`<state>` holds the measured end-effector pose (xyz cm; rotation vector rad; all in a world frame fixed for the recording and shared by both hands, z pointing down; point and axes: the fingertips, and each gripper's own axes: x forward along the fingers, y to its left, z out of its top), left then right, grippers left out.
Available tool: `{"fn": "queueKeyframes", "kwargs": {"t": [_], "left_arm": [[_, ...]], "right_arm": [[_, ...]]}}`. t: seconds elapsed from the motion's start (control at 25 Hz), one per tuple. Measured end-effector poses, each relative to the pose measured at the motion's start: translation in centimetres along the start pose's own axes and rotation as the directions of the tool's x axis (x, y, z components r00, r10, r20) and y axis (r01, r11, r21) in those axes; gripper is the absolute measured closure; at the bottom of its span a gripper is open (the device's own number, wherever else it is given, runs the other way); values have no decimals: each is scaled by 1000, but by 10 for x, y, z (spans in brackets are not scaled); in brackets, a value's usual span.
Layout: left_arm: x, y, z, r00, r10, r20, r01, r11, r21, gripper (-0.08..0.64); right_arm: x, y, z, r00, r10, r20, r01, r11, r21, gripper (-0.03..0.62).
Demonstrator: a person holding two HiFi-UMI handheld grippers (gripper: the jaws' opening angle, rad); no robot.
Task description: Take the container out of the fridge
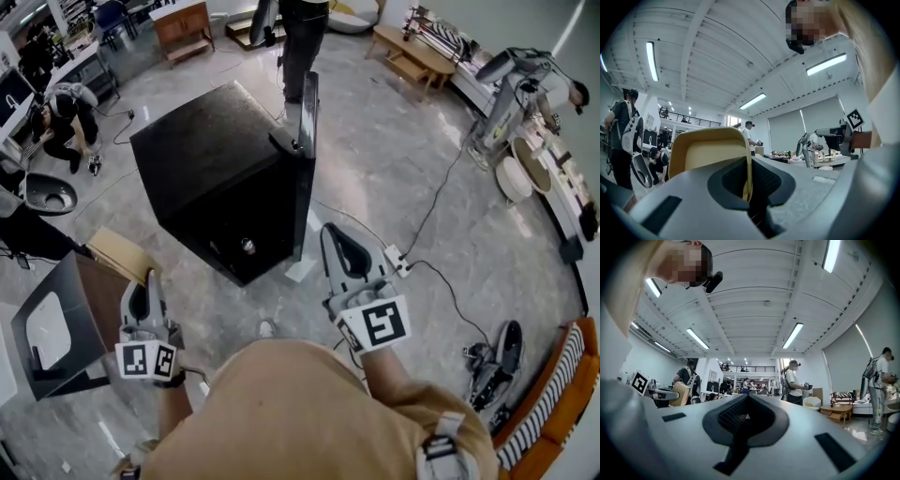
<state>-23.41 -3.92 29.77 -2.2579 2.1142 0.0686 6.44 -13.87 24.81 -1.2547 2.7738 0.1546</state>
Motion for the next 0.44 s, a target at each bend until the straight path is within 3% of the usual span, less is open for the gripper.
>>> {"fn": "queueKeyframes", "kwargs": {"t": [0.44], "left_arm": [[-5, 2, -1, 1000, 10, -11, -10, 1000, -2, 546]], "right_arm": [[3, 5, 0, 1000, 14, 2, -14, 1000, 15, 592]]}}
